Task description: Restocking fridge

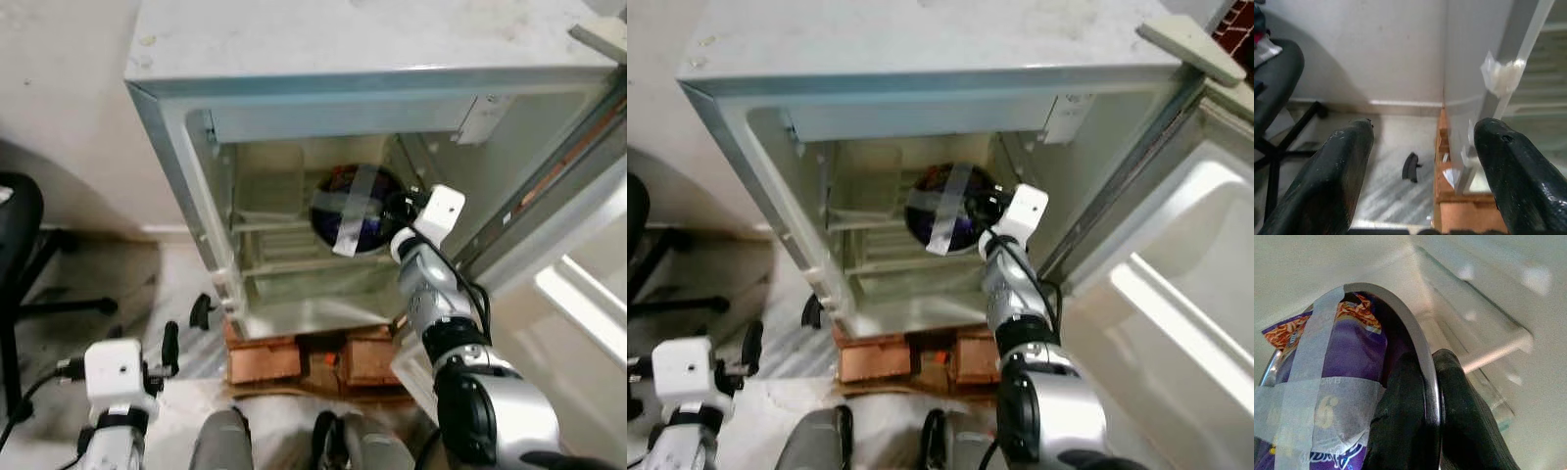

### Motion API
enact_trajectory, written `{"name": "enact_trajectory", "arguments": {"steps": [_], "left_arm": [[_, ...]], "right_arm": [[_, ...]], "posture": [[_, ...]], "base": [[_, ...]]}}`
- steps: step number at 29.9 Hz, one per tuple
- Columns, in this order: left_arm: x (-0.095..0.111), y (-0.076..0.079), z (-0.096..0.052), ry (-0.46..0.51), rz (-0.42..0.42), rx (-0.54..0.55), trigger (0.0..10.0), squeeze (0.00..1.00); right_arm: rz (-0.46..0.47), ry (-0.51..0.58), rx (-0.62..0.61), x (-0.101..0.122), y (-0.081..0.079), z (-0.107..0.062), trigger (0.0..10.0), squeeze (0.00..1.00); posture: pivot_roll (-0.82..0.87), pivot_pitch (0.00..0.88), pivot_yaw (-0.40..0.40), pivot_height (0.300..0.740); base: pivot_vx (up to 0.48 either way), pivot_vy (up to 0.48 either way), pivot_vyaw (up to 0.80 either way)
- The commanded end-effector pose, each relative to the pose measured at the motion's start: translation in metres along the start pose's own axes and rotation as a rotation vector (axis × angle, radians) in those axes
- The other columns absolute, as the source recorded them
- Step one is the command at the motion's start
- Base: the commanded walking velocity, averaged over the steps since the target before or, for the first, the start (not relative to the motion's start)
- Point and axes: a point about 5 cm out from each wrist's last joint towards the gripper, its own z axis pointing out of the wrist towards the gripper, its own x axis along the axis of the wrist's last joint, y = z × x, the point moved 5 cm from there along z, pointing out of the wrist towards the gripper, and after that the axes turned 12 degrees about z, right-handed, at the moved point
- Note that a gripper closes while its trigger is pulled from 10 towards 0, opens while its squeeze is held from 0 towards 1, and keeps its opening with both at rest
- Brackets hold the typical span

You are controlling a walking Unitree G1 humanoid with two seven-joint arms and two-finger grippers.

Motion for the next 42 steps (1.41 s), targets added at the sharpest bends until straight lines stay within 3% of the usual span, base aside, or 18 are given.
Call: {"name": "enact_trajectory", "arguments": {"steps": [1, 5, 8, 12, 16, 18, 20, 24, 28, 29, 32, 42], "left_arm": [[0.002, -0.002, -0.003, -0.004, 0.007, 0.011, 10.0, 0.00], [0.007, -0.008, -0.007, -0.001, 0.011, 0.043, 10.0, 0.00], [0.008, -0.007, -0.011, -0.007, 0.006, 0.048, 10.0, 0.00], [0.010, -0.005, -0.019, -0.019, 0.001, 0.057, 10.0, 0.00], [0.011, -0.006, -0.023, -0.027, -0.003, 0.068, 10.0, 0.00], [0.012, -0.005, -0.027, -0.032, -0.007, 0.071, 10.0, 0.00], [0.013, -0.005, -0.027, -0.033, -0.008, 0.072, 10.0, 0.00], [0.013, -0.003, -0.031, -0.047, -0.012, 0.080, 10.0, 0.00], [0.012, -0.003, -0.032, -0.050, -0.013, 0.083, 10.0, 0.00], [0.012, -0.003, -0.032, -0.053, -0.015, 0.086, 10.0, 0.00], [0.013, -0.002, -0.031, -0.055, -0.020, 0.089, 10.0, 0.00], [0.014, -0.001, -0.024, -0.047, -0.029, 0.094, 10.0, 0.00]], "right_arm": [[0.037, 0.025, -0.037, 0.008, 0.007, 0.002, 10.0, 0.00], [0.118, 0.017, -0.075, 0.007, 0.006, 0.005, 10.0, 0.00], [0.232, -0.001, -0.105, 0.003, 0.001, 0.007, 10.0, 0.00], [0.357, -0.019, -0.130, 0.001, -0.012, 0.010, 10.0, 0.00], [0.412, -0.029, -0.129, 0.001, -0.025, 0.012, 10.0, 0.00], [0.467, -0.050, -0.095, -0.001, -0.053, 0.013, 10.0, 0.00], [0.479, -0.054, -0.089, -0.001, -0.058, 0.013, 10.0, 0.00], [0.562, -0.086, -0.048, -0.005, -0.088, 0.011, 10.0, 0.00], [0.596, -0.093, -0.037, -0.005, -0.096, 0.011, 10.0, 0.00], [0.657, -0.095, -0.003, -0.002, -0.106, 0.011, 10.0, 0.96], [0.721, -0.085, 0.043, 0.006, -0.117, 0.011, 10.0, 1.00], [0.862, -0.078, 0.091, 0.018, -0.119, 0.015, 10.0, 1.00]], "posture": [[0.31, 0.263, -0.089, 0.740], [0.32, 0.300, -0.103, 0.740], [0.33, 0.321, -0.115, 0.740], [0.35, 0.348, -0.131, 0.740], [0.36, 0.356, -0.138, 0.740], [0.37, 0.374, -0.152, 0.740], [0.37, 0.376, -0.153, 0.740], [0.38, 0.386, -0.165, 0.740], [0.39, 0.387, -0.168, 0.740], [0.39, 0.385, -0.174, 0.740], [0.38, 0.382, -0.178, 0.740], [0.37, 0.366, -0.185, 0.740]], "base": [[0.000, 0.000, 0.00], [0.000, 0.000, 0.00], [0.000, 0.000, 0.00], [0.000, 0.000, 0.00], [0.000, 0.000, 0.00], [0.000, 0.000, 0.00], [0.000, 0.000, 0.00], [0.000, 0.000, 0.00], [0.000, 0.000, 0.00], [0.000, 0.000, 0.00], [0.000, 0.000, 0.00], [0.000, 0.000, 0.00]]}}
